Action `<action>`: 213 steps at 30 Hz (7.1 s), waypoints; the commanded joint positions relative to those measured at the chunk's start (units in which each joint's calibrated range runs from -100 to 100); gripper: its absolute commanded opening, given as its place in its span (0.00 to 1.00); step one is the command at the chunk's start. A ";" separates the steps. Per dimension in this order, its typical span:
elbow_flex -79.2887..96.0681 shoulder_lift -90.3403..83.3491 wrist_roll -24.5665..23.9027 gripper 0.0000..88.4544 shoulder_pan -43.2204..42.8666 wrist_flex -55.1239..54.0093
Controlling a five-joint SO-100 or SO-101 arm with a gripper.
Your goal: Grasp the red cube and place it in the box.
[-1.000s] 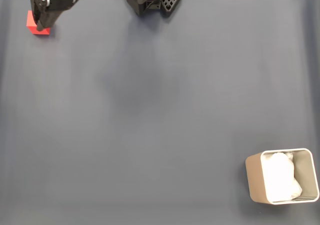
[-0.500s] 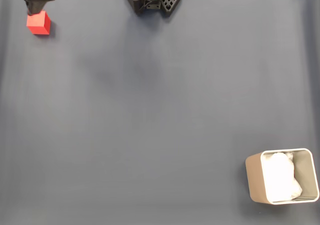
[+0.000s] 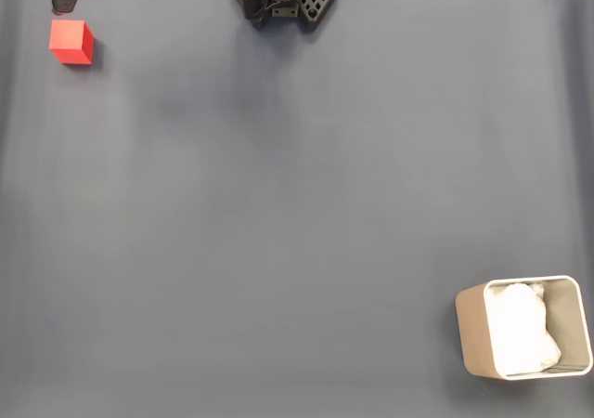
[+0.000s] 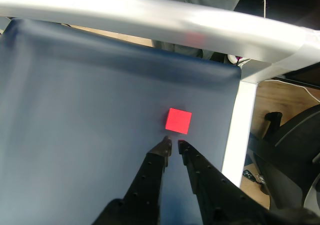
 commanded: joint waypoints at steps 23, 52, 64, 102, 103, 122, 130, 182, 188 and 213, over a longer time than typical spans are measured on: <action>3.32 -0.14 -0.88 0.37 5.85 -2.57; 16.27 3.06 -1.07 0.47 8.34 -17.66; 18.64 5.06 -1.17 0.47 7.91 -21.59; 18.55 11.56 -3.03 0.48 5.64 -29.70; 18.55 11.64 -3.03 0.48 5.64 -29.87; 19.47 13.81 -2.83 0.49 6.06 -33.06; 20.38 14.76 -2.44 0.49 6.06 -34.79; 20.83 15.37 1.22 0.00 5.50 -34.29; 18.28 13.38 1.37 0.00 3.08 -30.20; -12.19 11.47 -0.68 0.00 -28.24 -20.11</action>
